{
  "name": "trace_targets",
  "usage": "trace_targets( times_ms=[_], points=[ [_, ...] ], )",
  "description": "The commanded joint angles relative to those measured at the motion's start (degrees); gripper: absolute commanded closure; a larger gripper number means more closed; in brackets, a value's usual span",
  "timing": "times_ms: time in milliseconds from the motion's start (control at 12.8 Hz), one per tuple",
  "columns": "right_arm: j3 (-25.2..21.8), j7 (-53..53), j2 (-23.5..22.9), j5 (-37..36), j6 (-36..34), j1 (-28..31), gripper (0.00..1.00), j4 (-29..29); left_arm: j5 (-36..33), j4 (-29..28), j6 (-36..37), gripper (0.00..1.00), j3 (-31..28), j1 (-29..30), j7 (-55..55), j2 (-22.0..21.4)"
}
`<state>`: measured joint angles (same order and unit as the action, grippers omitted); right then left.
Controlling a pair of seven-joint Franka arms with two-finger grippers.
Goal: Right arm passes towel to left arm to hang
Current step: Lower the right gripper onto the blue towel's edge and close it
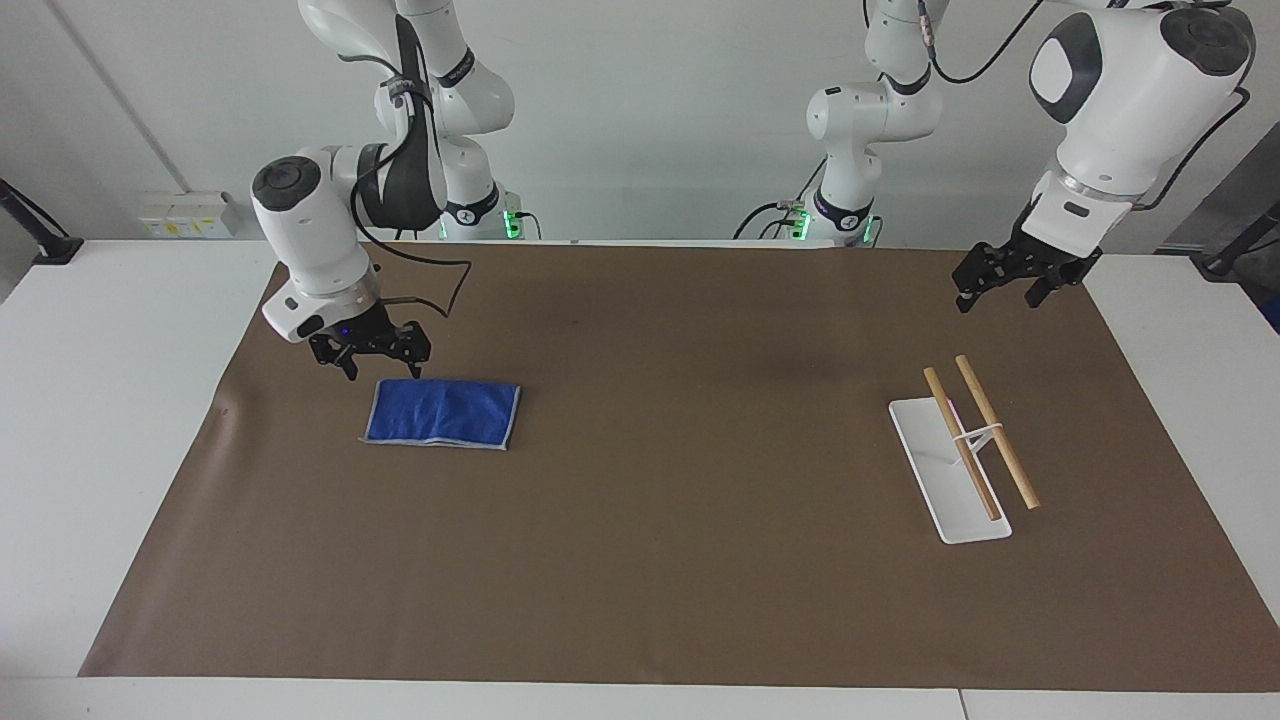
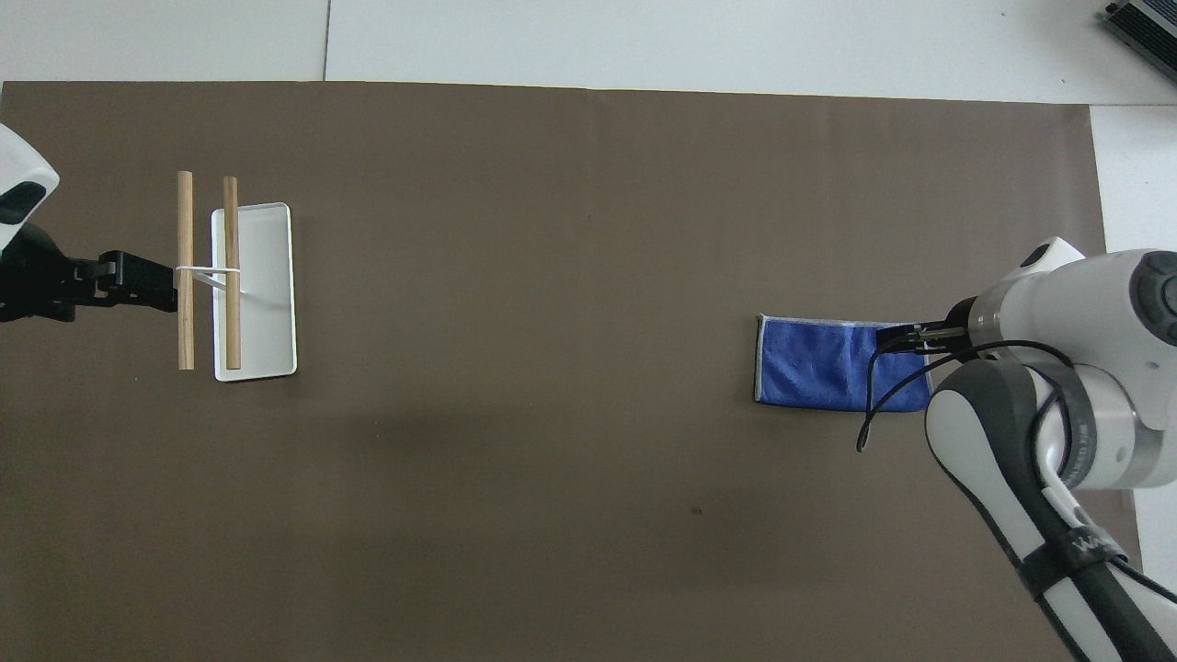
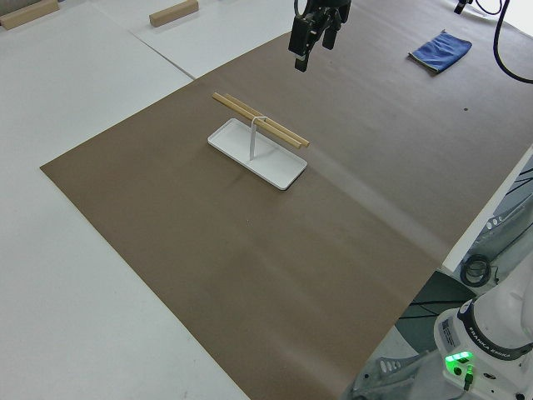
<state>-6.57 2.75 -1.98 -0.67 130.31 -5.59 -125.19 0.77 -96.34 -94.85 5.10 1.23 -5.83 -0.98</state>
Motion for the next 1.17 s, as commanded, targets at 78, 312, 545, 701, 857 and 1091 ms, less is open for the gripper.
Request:
trace_targets(
  times_ms=[78, 312, 545, 701, 857, 1091],
  points=[
    [-0.2, 1.1, -3.0, 0.1, 10.3, -0.6, 0.0, -5.5, 0.6, -1.8, -0.5, 0.0, 0.0, 0.4, 0.7, -1.7],
    [-0.1, 1.4, -3.9, 0.7, 11.0, -1.2, 0.0, -6.2, 0.6, -1.9, -0.5, 0.0, 0.0, 0.4, 0.7, -1.7],
    [-0.2, 4.1, -4.4, 4.0, 15.4, -1.5, 0.0, -9.4, 0.6, -1.9, -0.5, 0.0, 0.0, 0.4, 0.7, -1.7],
    [-0.2, 5.1, -4.7, 4.1, 16.6, -1.6, 0.0, -10.7, 0.6, -1.9, -0.5, 0.0, 0.0, 0.4, 0.8, -1.7],
    [-0.2, 5.3, -4.8, 4.1, 17.4, -1.6, 0.03, -11.5, 0.6, -1.9, -0.5, 0.0, 0.1, 0.4, 0.7, -1.7],
    [-0.2, 4.6, -4.8, 4.2, 17.5, -1.7, 0.82, -11.8, 0.6, -1.9, -0.5, 0.0, 0.0, 0.4, 0.8, -1.7]
  ],
)
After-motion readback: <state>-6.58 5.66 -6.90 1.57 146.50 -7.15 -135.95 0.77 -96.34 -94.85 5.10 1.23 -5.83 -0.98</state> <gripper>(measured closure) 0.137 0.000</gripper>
